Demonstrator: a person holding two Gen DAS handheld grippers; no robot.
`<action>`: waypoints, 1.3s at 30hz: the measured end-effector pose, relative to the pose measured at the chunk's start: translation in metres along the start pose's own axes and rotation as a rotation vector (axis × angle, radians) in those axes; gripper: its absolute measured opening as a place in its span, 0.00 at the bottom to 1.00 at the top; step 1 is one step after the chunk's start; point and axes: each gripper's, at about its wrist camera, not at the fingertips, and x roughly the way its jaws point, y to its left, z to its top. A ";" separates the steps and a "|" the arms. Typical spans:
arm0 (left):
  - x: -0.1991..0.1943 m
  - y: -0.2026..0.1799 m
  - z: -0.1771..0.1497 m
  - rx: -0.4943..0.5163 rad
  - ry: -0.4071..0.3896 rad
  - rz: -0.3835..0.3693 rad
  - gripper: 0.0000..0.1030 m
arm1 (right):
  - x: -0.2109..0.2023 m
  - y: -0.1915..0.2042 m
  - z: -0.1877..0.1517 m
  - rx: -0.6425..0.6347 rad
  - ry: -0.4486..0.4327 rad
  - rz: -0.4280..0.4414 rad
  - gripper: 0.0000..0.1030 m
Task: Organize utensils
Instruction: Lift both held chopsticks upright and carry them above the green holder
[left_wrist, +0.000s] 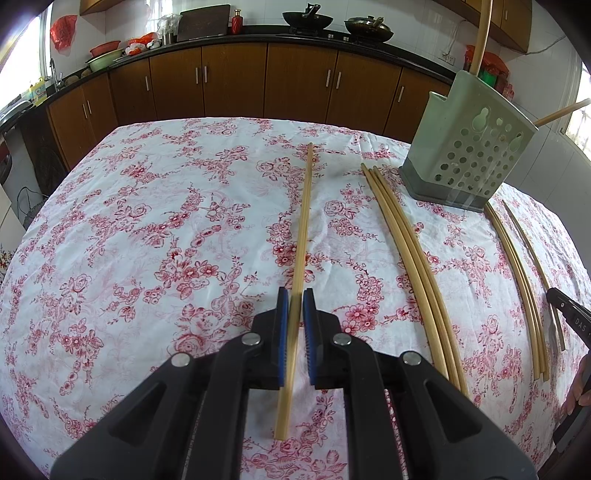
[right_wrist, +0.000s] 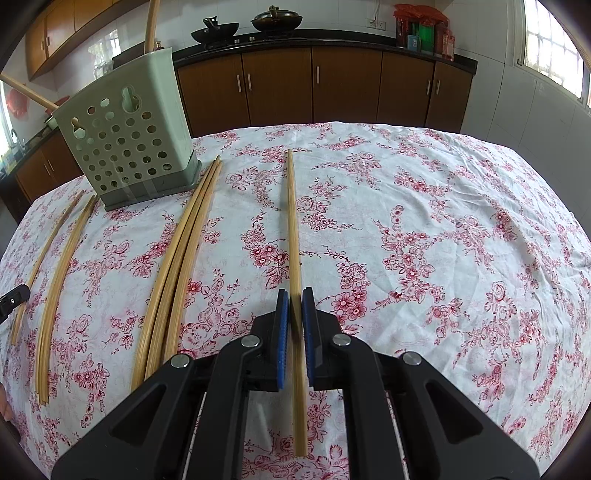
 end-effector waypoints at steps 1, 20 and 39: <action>0.000 0.000 0.000 0.000 0.000 0.000 0.11 | 0.000 0.000 0.000 0.000 0.000 0.000 0.09; -0.016 -0.003 -0.019 0.071 0.009 0.034 0.10 | -0.010 -0.001 -0.012 0.002 0.000 0.020 0.14; -0.128 -0.010 0.056 0.043 -0.323 -0.057 0.08 | -0.107 -0.005 0.052 0.033 -0.318 0.061 0.07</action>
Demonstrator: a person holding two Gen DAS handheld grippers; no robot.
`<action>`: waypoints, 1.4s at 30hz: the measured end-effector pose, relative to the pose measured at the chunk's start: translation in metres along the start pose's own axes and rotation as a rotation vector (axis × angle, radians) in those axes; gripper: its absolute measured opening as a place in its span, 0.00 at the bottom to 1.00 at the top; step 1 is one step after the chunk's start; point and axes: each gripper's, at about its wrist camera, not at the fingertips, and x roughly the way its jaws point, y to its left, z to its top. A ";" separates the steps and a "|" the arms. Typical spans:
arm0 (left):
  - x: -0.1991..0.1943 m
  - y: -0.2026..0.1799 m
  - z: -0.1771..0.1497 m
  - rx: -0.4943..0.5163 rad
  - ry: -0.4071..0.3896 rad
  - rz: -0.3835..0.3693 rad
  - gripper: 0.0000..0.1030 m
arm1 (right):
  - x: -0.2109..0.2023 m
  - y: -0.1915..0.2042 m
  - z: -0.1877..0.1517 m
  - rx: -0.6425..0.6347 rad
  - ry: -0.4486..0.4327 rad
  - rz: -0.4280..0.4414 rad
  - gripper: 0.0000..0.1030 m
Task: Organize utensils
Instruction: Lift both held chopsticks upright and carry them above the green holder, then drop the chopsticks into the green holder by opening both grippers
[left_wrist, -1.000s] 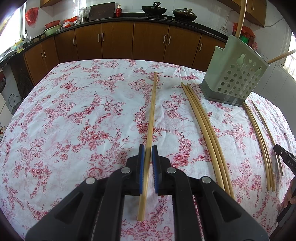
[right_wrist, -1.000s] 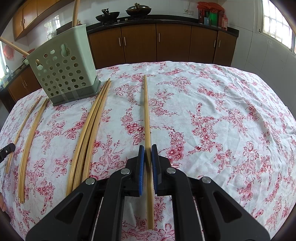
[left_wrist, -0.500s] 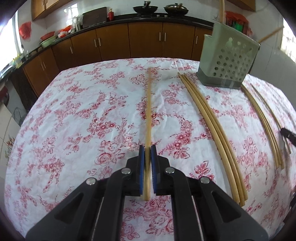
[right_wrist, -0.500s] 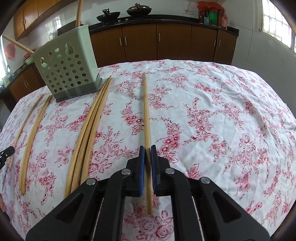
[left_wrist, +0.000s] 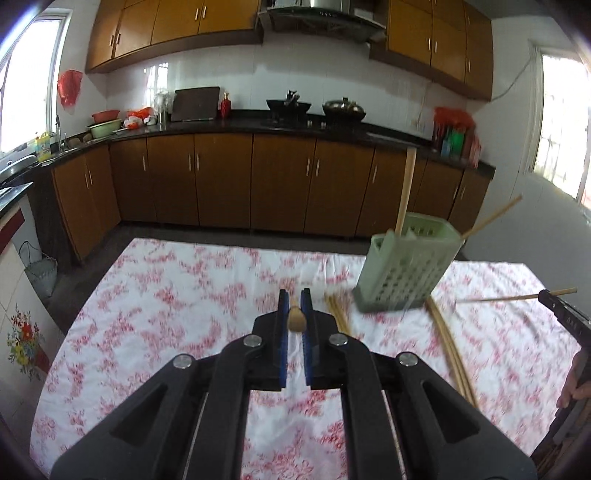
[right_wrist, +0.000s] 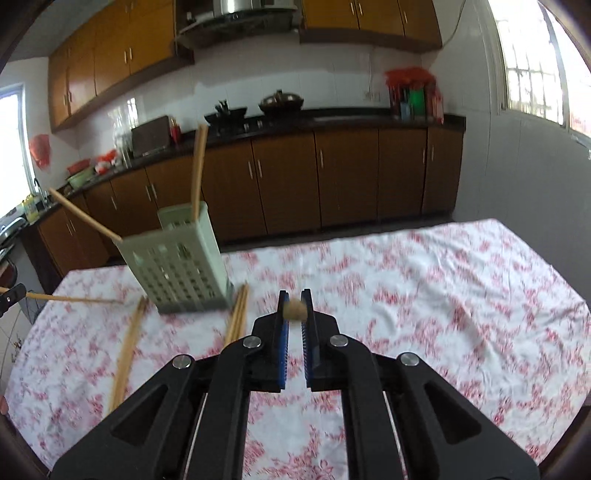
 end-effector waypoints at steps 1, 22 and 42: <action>0.000 0.001 0.003 -0.004 -0.002 -0.008 0.08 | 0.000 0.002 0.003 -0.002 -0.008 0.003 0.07; -0.065 -0.063 0.081 0.071 -0.254 -0.147 0.08 | -0.055 0.048 0.092 0.028 -0.294 0.223 0.07; 0.027 -0.101 0.136 -0.082 -0.415 -0.153 0.08 | 0.026 0.075 0.101 0.033 -0.367 0.203 0.07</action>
